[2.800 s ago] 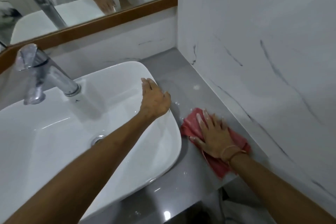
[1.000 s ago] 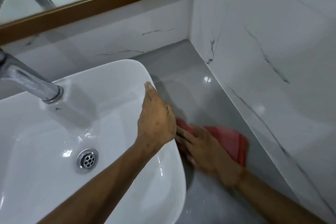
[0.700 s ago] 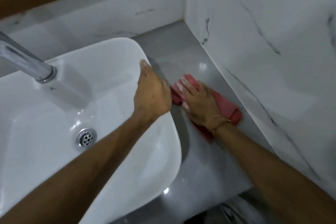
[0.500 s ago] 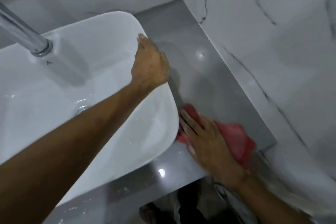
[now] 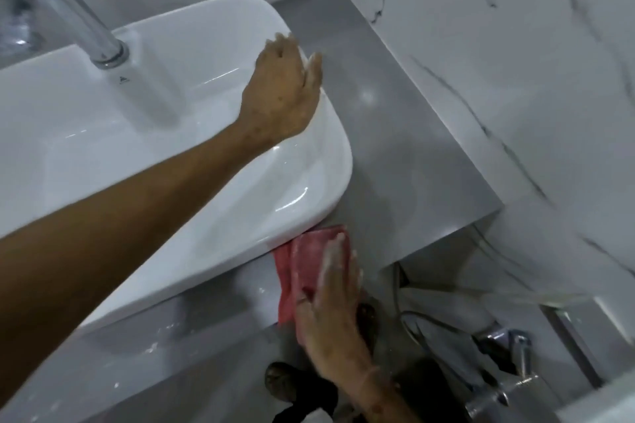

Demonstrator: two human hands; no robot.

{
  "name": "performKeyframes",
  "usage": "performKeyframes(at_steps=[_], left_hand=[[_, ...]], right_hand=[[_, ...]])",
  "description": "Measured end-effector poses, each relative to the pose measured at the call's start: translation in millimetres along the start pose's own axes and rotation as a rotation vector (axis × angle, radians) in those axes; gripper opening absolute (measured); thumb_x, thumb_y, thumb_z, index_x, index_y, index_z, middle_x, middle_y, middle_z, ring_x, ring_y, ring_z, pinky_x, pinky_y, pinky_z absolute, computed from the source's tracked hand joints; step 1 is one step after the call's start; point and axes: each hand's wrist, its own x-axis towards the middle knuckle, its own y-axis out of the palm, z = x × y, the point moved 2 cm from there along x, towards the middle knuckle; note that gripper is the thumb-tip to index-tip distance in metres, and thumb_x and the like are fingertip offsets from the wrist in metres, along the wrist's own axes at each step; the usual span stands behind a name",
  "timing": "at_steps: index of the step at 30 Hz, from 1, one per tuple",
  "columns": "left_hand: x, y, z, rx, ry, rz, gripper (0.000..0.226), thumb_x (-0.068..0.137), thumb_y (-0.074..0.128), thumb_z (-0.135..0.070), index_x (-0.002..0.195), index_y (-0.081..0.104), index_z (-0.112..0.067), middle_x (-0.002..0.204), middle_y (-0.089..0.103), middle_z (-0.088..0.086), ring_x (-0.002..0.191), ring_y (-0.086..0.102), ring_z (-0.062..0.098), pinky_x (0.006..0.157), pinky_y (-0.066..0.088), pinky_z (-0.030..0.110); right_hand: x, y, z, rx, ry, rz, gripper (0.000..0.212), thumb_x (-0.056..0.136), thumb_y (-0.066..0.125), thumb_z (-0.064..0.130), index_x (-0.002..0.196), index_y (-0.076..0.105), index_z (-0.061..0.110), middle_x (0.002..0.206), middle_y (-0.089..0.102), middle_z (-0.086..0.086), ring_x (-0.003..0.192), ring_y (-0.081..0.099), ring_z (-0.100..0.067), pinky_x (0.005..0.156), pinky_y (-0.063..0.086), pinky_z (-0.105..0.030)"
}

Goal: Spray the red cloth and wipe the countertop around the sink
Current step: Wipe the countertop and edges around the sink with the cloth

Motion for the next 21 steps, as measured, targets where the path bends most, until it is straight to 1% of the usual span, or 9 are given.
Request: performKeyframes(at_steps=[4,7,9,11,12,14,16,18,21], left_hand=[[-113.9,-21.4,0.4,-0.075,0.357,-0.17,0.04,0.093,0.041,-0.028,0.124,0.058,-0.01,0.13,0.061,0.011,0.122,0.052,0.027,0.103,0.039,0.034],[-193.1,11.4,-5.0,-0.09,0.414,-0.124,0.033,0.086,0.051,-0.021,0.111,0.066,-0.005,0.117,0.067,0.014,0.106,0.061,0.031,0.09,0.05,0.039],[-219.9,48.8,-12.0,-0.019,0.338,-0.007,0.042,0.084,0.056,-0.026,0.118,0.061,-0.003,0.126,0.062,0.017,0.115,0.058,0.033,0.094,0.05,0.041],[-226.6,86.1,-13.9,0.046,0.145,0.146,0.067,0.086,0.05,-0.044,0.139,0.04,-0.004,0.148,0.041,0.019,0.136,0.039,0.033,0.112,0.036,0.044],[-226.3,102.6,-10.9,0.057,0.055,0.214,0.08,0.087,0.044,-0.053,0.146,0.023,-0.004,0.156,0.025,0.019,0.144,0.023,0.033,0.119,0.02,0.045],[-223.8,130.5,-3.9,0.094,-0.028,0.31,0.096,0.085,0.037,-0.065,0.149,-0.003,-0.004,0.16,-0.001,0.019,0.148,-0.003,0.033,0.119,-0.004,0.045],[-220.6,147.4,4.0,0.161,-0.009,0.296,0.1,0.085,0.034,-0.067,0.147,-0.012,-0.005,0.16,-0.01,0.019,0.146,-0.016,0.032,0.115,-0.018,0.044],[-220.3,152.7,15.3,0.2,0.001,0.254,0.093,0.089,0.031,-0.064,0.146,-0.017,-0.007,0.16,-0.011,0.016,0.143,-0.022,0.028,0.11,-0.023,0.042],[-220.7,153.6,25.1,0.244,0.022,0.205,0.082,0.092,0.029,-0.058,0.149,-0.006,-0.011,0.161,0.0,0.014,0.148,-0.005,0.031,0.114,-0.016,0.044]], right_hand=[[7.6,-67.5,5.8,0.294,-0.106,-0.239,0.066,0.091,0.035,0.033,0.139,-0.008,0.048,0.16,-0.003,0.005,0.147,-0.003,-0.013,0.121,0.007,-0.05],[39.0,-113.4,29.8,0.35,-0.257,-0.323,0.063,0.094,0.034,0.028,0.149,0.006,0.015,0.158,0.014,-0.01,0.145,0.019,-0.021,0.118,0.018,-0.053],[61.4,-128.8,54.3,0.239,-0.374,-0.301,0.059,0.095,0.031,0.035,0.147,0.006,0.023,0.158,0.012,-0.015,0.146,0.014,-0.024,0.121,0.011,-0.048],[78.5,-130.7,74.4,0.037,-0.43,-0.214,0.053,0.095,0.025,0.044,0.144,0.006,0.034,0.16,0.006,-0.011,0.147,0.001,-0.023,0.12,-0.003,-0.032],[83.5,-127.0,82.8,-0.078,-0.459,-0.155,0.055,0.095,0.021,0.048,0.146,0.01,0.029,0.161,0.003,-0.009,0.147,-0.004,-0.022,0.117,-0.009,-0.026],[88.8,-117.0,91.9,-0.32,-0.515,-0.047,0.063,0.095,0.016,0.05,0.148,0.015,0.016,0.161,0.0,-0.008,0.147,-0.007,-0.022,0.115,-0.015,-0.029],[88.8,-109.0,92.2,-0.568,-0.561,-0.004,0.064,0.094,0.014,0.05,0.147,0.019,0.015,0.161,0.002,-0.009,0.147,-0.003,-0.024,0.116,-0.012,-0.043],[86.4,-105.4,89.9,-0.711,-0.594,-0.011,0.064,0.093,0.013,0.049,0.146,0.023,0.015,0.16,0.006,-0.01,0.147,0.003,-0.026,0.117,-0.008,-0.048],[84.2,-107.4,87.7,-0.688,-0.582,0.024,0.062,0.093,0.018,0.046,0.145,0.028,0.013,0.159,0.011,-0.012,0.147,0.004,-0.028,0.118,-0.006,-0.048]])
